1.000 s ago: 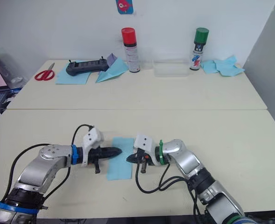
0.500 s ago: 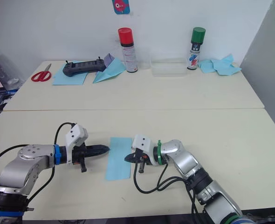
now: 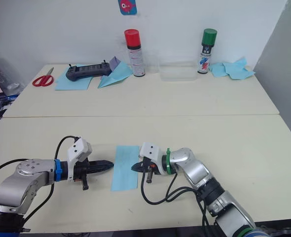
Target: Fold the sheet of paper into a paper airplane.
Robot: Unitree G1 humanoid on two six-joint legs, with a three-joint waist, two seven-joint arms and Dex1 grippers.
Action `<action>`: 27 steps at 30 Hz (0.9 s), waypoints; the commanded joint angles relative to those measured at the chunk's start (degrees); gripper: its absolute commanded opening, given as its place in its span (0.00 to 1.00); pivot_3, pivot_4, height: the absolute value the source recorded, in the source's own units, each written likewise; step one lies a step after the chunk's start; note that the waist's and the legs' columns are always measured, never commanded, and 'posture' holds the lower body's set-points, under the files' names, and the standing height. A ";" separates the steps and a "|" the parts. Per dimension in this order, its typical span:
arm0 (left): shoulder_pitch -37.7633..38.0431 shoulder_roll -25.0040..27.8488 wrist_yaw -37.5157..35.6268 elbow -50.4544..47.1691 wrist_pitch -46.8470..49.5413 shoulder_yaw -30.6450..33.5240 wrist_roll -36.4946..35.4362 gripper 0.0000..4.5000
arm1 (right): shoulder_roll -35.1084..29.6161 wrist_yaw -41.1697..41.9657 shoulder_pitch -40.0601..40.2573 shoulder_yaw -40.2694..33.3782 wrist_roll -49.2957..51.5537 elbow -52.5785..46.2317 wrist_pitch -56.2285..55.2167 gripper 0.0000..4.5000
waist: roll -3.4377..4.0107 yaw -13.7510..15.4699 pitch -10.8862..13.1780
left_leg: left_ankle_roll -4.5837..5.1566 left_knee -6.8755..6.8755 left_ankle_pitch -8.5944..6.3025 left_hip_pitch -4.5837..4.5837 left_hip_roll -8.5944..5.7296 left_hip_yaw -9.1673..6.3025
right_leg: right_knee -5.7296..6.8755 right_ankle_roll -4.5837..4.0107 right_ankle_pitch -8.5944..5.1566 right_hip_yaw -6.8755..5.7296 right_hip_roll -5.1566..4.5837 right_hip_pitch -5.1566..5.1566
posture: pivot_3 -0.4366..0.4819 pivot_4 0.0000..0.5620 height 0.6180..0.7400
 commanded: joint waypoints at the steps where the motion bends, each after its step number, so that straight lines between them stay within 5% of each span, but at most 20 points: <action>1: -0.27 0.52 0.05 -1.98 0.00 1.13 -0.78 0.00 | -0.24 -2.95 0.50 0.25 -2.77 3.61 1.12 0.01 | 0.00 -0.02 0.00 | 0.00 0.00 0.00 0.00 0.00 0.00 | 0.00 0.00 0.00 0.00 0.00 -0.01 | 0.48 0.27 1.00; 17: -6.92 -3.19 1.05 -2.29 3.62 -1.54 -3.14 0.00 | 0.03 -3.42 0.02 -0.46 -2.34 3.18 2.39 0.01 | -0.01 -0.44 -0.01 | 0.00 0.00 0.00 -0.03 -0.01 0.00 | 0.03 0.04 0.04 0.00 0.02 -0.05 | 0.48 0.27 1.00; 20: -7.09 -3.29 0.83 -1.78 2.98 -2.24 -2.62 0.00 | -0.77 -2.12 0.07 -1.25 -0.87 0.99 5.25 0.13 | -0.01 -0.47 0.00 | 0.00 0.01 0.00 -0.07 -0.01 0.00 | 0.03 0.09 0.07 0.02 0.03 -0.07 | 0.48 0.27 1.00; 26: -7.77 -3.23 0.68 -1.25 2.53 -2.94 -2.52 0.00 | -2.18 -3.11 -0.11 -5.31 3.54 -7.03 15.56 0.53 | 0.00 0.33 0.03 | 0.00 0.09 0.00 -0.21 -0.03 -0.02 | 0.01 0.21 0.14 0.02 0.02 -0.13 | 0.48 0.27 1.00; 27: -7.81 -3.19 0.65 -1.25 2.52 -2.97 -2.54 0.00 | -2.36 -3.08 -0.10 -5.94 4.58 -8.52 17.72 0.53 | 0.00 0.47 0.03 | 0.00 0.10 0.00 -0.24 -0.03 -0.02 | -0.01 0.21 0.14 0.02 0.01 -0.14 | 0.48 0.27 1.00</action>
